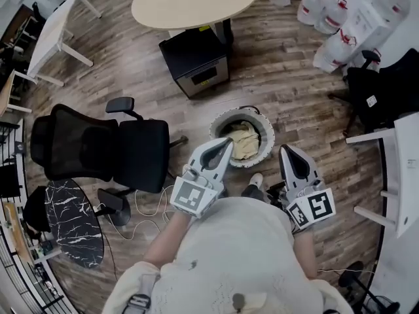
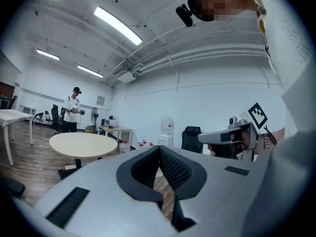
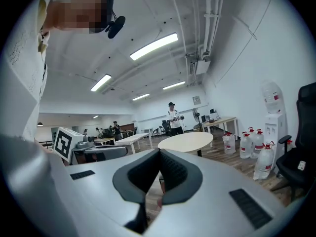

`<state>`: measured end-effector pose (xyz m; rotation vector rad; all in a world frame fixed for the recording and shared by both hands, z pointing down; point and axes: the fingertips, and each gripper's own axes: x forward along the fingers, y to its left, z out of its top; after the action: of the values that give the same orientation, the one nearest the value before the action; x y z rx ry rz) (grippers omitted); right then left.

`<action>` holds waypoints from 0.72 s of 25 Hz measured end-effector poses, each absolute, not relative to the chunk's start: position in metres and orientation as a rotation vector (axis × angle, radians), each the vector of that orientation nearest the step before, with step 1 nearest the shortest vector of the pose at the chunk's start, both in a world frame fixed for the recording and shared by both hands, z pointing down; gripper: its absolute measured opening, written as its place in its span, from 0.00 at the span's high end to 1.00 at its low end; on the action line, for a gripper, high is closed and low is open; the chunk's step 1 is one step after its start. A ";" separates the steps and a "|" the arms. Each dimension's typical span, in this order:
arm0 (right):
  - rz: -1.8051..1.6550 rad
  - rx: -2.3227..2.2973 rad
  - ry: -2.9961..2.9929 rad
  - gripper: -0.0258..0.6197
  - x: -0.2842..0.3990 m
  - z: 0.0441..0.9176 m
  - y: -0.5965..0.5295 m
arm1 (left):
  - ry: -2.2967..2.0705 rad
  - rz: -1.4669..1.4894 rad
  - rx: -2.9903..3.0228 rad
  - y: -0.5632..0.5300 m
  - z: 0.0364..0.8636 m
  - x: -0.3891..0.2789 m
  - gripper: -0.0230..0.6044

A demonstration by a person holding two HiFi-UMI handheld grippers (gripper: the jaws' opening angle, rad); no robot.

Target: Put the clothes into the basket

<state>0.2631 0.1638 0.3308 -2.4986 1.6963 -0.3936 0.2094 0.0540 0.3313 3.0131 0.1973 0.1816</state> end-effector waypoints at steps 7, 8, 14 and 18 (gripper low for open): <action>-0.331 -2.470 1.739 0.95 0.255 0.312 0.159 | 0.147 0.147 3.028 0.046 0.315 0.199 0.93; -0.332 -2.470 1.742 0.95 0.254 0.312 0.158 | 0.132 0.162 3.034 0.044 0.313 0.197 0.93; -0.343 -2.475 1.742 0.95 0.252 0.310 0.157 | 0.130 0.141 3.041 0.039 0.310 0.191 0.93; -0.347 -2.482 1.751 0.95 0.248 0.310 0.153 | 0.118 0.152 3.029 0.034 0.311 0.185 0.93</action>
<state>0.2484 0.1527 0.3104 -2.4817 1.7506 -0.3469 0.1850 0.0341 0.3114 3.0286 0.1184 0.1518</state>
